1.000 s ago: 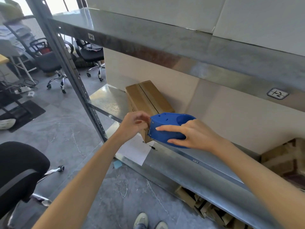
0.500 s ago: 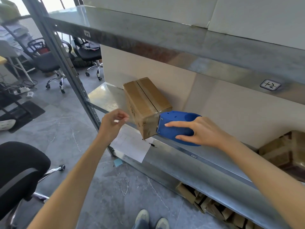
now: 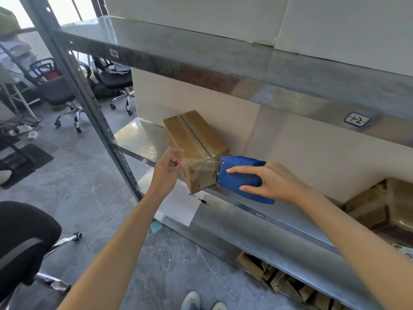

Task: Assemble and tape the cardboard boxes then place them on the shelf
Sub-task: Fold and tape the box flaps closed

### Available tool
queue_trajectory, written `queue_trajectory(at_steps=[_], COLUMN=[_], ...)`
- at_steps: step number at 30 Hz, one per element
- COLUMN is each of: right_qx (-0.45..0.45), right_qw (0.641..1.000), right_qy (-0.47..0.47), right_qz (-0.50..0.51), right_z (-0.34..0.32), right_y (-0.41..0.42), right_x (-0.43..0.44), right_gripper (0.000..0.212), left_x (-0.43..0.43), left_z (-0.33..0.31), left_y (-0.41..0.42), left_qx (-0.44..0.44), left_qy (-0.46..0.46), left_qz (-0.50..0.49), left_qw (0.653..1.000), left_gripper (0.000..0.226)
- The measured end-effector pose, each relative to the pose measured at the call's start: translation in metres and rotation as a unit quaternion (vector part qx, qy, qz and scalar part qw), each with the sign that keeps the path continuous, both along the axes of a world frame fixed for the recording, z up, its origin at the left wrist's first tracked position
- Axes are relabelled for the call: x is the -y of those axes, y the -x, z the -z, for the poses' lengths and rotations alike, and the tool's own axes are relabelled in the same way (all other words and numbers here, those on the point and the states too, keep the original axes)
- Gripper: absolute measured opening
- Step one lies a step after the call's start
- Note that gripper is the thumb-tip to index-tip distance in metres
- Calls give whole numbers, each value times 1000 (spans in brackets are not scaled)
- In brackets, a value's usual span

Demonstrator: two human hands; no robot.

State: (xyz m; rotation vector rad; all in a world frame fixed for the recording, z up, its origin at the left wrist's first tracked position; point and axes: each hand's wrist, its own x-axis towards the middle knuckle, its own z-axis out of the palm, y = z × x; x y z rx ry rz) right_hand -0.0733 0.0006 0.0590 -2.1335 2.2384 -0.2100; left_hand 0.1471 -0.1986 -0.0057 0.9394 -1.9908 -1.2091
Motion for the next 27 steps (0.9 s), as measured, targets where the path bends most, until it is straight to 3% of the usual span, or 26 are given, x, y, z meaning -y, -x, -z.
queue_trajectory(at_steps=[10,18,27], right_qx=[21,28,23], right_qw=[1000,999,1000], right_qy=[-6,-6,-6], right_qz=[12,19,17], right_z=[6,11,17], right_y=[6,10,13], right_x=[9,12,20], right_gripper=[51,52,53], left_x=[3,8,4], left_z=[11,28,41], left_y=[6,6,15], left_qx=[18,-37,-37], left_qy=[30,11,123], left_qz=[24,30,-14], left_qw=[999,999,992], left_gripper=[28,36,44])
